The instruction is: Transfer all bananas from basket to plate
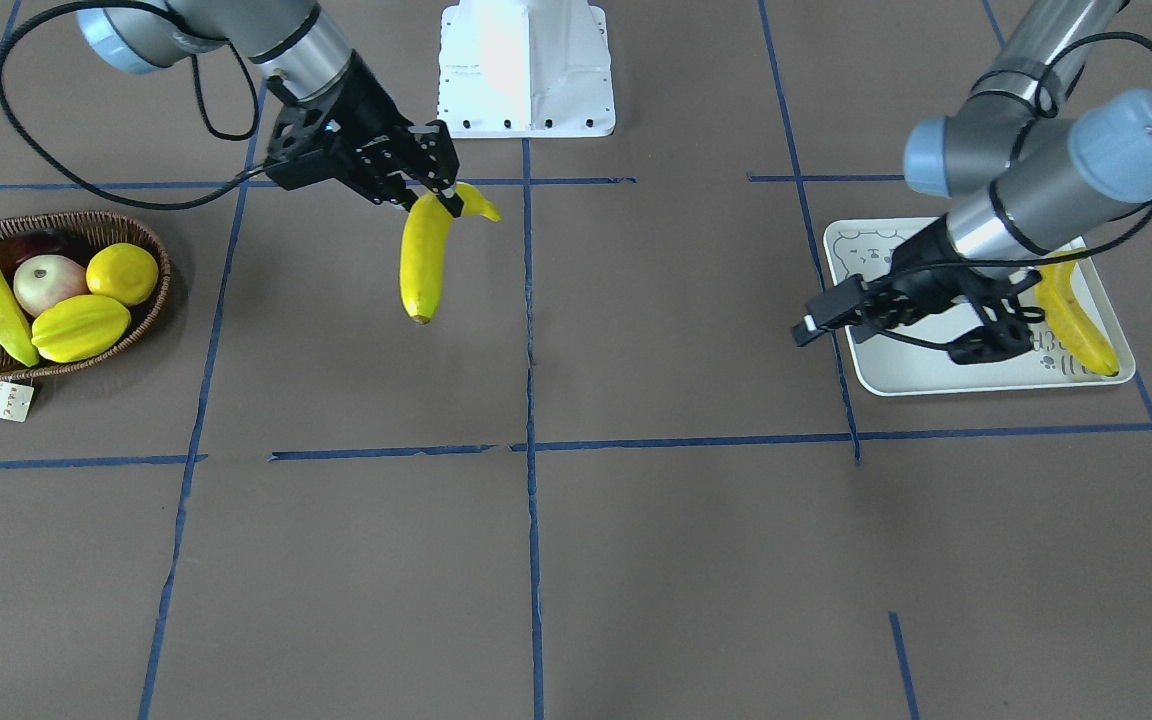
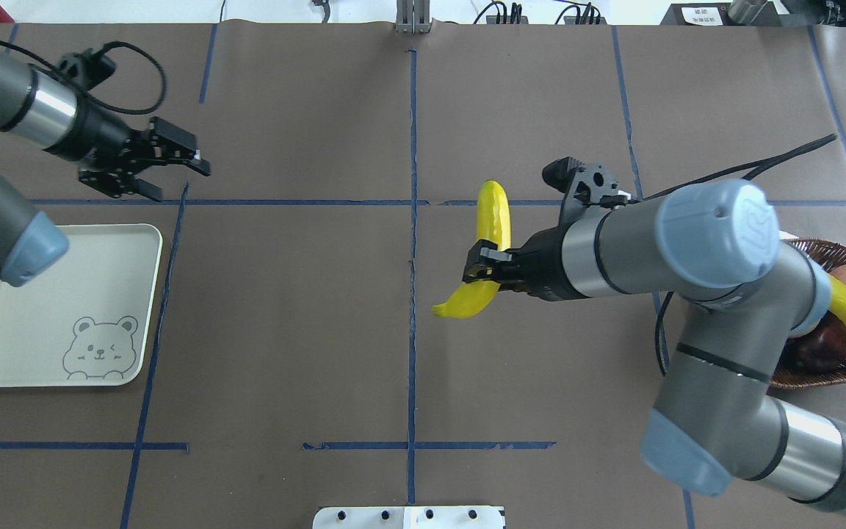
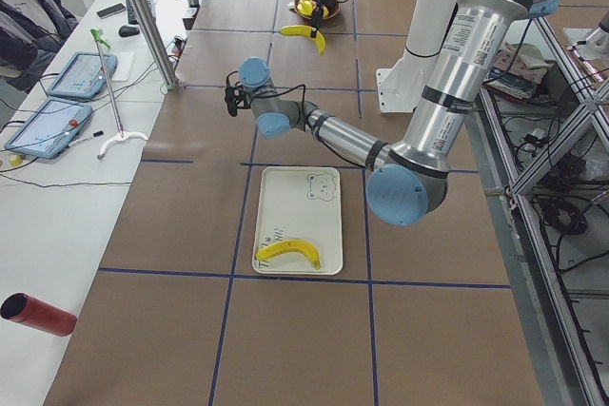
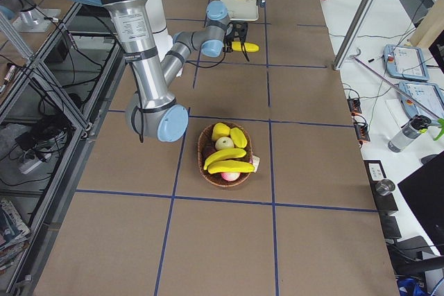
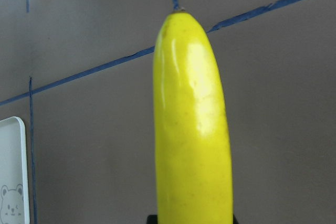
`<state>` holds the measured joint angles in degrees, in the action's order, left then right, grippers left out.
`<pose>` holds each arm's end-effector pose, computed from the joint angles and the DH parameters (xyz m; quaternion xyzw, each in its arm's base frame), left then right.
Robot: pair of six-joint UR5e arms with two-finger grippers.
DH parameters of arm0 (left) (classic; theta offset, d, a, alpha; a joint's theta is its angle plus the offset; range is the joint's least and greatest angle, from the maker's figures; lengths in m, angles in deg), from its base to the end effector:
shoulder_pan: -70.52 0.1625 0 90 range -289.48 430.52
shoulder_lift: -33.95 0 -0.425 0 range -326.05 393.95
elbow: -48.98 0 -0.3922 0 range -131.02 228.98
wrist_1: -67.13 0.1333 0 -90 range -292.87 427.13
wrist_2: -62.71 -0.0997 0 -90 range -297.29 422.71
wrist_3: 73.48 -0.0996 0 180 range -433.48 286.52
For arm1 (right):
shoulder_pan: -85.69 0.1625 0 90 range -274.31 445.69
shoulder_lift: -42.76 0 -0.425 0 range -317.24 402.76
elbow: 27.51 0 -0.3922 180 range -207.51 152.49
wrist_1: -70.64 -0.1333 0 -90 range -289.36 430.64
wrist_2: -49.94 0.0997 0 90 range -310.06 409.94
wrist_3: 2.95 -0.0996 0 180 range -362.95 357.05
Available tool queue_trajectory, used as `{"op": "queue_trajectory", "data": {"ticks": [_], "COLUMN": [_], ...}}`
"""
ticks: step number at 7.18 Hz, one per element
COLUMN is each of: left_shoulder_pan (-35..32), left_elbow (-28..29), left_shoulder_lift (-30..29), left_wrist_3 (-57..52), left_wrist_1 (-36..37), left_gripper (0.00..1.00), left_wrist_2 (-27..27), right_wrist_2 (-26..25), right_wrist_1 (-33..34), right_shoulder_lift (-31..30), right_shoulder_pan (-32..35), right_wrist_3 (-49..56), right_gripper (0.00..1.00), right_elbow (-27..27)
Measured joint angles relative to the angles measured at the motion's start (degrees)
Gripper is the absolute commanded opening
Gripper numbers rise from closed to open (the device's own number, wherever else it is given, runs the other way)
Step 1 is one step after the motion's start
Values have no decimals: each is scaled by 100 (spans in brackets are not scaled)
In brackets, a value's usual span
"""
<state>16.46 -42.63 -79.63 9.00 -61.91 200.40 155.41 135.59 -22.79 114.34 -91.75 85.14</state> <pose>0.3207 -0.5440 0.3244 -0.0452 0.5930 -0.1086 0.7966 -0.4445 -0.3645 0.1966 0.0452 -0.5918 0.1130 0.7968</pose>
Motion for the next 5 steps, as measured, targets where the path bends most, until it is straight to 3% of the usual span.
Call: {"op": "queue_trajectory", "data": {"ticks": [3, 5], "left_shoulder_pan": [424, 886], "left_elbow": [18, 44], "left_shoulder_lift": [-871, -1213], "left_wrist_3": [760, 881], "left_wrist_1": [-6, -1], "left_gripper": [100, 100], "left_wrist_2": [-87, -511], "right_wrist_2": [-396, -605], "right_wrist_1": [29, 36], "right_shoulder_lift": [712, 912], "right_shoulder_pan": [-350, -476], "right_wrist_3": [-28, -27], "right_gripper": [4, 4], "right_elbow": [-570, -674]}}
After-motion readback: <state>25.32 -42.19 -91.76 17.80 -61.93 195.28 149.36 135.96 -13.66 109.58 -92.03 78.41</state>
